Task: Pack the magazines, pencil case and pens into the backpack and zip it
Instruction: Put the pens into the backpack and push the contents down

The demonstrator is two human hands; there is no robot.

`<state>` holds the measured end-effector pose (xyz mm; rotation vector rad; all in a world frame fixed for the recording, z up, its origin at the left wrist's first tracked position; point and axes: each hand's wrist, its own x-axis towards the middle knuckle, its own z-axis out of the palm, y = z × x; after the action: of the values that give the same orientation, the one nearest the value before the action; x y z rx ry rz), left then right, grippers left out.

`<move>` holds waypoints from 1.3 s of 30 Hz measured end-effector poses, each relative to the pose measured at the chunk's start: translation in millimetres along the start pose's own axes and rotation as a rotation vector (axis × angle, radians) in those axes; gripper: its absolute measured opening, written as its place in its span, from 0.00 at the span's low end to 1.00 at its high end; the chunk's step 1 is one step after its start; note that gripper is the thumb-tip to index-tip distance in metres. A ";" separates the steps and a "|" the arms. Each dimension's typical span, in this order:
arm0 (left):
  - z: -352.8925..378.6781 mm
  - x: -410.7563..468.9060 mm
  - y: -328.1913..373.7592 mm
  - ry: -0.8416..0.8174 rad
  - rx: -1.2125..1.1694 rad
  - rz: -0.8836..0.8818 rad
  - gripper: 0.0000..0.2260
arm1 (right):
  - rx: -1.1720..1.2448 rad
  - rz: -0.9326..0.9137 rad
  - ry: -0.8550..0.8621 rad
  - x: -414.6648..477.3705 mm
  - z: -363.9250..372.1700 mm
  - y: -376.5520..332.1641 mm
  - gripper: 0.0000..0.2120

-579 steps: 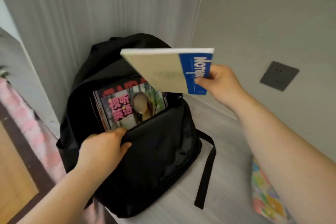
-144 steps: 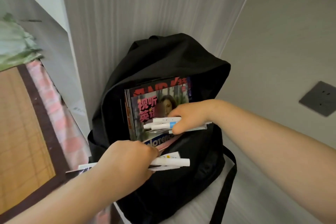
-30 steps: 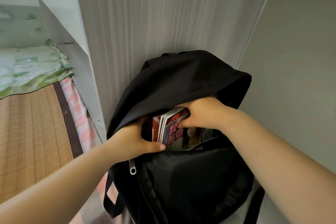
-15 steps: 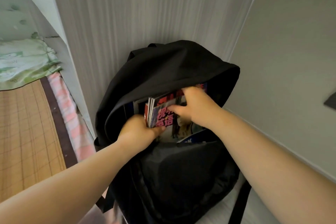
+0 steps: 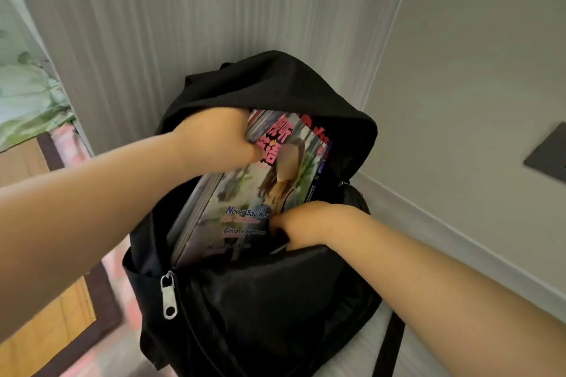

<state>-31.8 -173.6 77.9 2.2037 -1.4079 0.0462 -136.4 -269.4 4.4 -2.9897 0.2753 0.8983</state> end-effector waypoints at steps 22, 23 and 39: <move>62.1 -45.8 -36.5 -0.266 -0.216 -0.313 0.20 | 0.000 0.064 -0.250 6.2 16.2 6.7 0.20; 65.7 -53.6 -40.5 -0.291 -0.192 -0.328 0.23 | 0.031 0.056 -0.258 5.7 16.6 6.3 0.19; 16.0 -18.5 -18.7 -0.052 -0.061 -0.162 0.08 | 0.377 0.095 -0.190 13.3 12.8 -3.1 0.19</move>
<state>-28.2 -159.1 50.9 2.2747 -1.2362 -0.1101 -132.0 -267.8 -13.8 -2.5473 0.5212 1.0010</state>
